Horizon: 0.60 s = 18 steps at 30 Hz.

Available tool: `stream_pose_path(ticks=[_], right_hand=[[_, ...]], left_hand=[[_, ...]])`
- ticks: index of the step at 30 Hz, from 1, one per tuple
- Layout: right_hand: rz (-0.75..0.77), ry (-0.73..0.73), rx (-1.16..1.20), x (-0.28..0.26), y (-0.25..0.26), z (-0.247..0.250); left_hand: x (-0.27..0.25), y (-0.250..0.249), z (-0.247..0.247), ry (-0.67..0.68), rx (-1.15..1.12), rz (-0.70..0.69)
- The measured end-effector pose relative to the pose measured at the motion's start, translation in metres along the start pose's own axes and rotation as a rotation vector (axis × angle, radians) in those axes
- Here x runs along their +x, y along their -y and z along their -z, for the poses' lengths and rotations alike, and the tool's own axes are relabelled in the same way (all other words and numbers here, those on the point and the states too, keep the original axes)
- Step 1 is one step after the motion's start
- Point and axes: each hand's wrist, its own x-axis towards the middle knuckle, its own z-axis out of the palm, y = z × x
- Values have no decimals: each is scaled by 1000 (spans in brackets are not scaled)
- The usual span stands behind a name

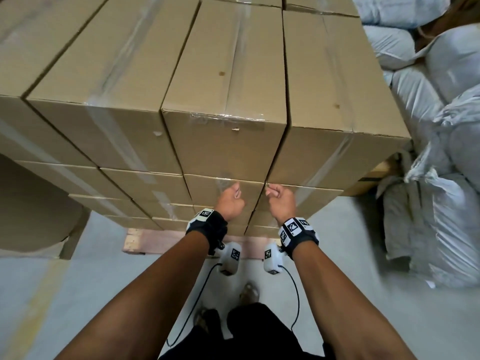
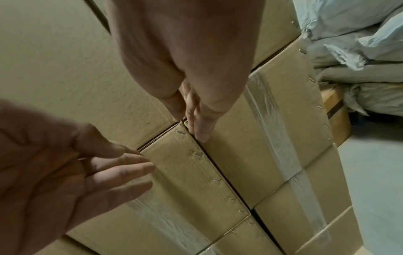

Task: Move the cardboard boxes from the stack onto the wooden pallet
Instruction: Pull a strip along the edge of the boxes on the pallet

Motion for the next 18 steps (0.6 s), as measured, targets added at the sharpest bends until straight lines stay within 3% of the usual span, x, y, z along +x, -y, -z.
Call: stream_pose_path(ticks=[4, 11, 14, 18], right_hand=[[-11, 6, 72, 0, -1, -4], [24, 71, -8, -9, 5, -6], [247, 13, -176, -24, 26, -2], [728, -221, -256, -54, 78, 19]], left_hand=[[17, 19, -6, 17, -1, -52], [-32, -26, -15, 52, -43, -48], [-49, -37, -2, -11, 46, -154], [-93, -89, 10, -218, 376, -662]])
